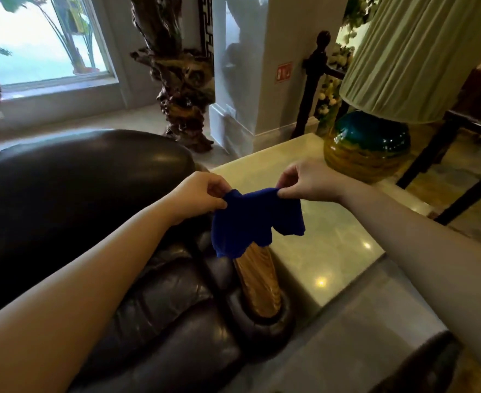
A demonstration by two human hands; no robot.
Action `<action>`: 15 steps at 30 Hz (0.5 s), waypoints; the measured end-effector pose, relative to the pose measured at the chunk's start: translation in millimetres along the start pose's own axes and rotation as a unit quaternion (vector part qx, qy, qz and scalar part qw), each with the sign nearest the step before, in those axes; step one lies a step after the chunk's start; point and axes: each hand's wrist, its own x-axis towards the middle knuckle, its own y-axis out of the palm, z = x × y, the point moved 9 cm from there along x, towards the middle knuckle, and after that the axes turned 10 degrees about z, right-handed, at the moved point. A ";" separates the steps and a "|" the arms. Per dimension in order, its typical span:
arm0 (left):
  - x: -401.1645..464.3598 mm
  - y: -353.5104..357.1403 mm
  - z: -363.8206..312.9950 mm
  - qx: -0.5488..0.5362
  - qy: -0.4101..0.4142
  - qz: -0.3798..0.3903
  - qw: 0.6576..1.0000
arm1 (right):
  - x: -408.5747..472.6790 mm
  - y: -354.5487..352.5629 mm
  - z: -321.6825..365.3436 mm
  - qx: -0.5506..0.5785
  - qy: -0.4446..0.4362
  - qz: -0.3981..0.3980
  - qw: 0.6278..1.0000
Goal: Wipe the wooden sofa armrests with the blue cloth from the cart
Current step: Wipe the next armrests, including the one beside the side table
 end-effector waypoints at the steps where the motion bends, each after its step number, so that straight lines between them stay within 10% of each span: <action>1: 5.3 5.2 3.0 -0.002 -0.006 -0.009 1.000 | 5.6 -0.4 -7.1 -0.002 -0.011 0.005 1.000; 15: 53.1 143.0 127.9 -0.039 -0.102 -0.018 0.994 | 38.8 122.6 -160.1 0.069 0.055 0.088 0.992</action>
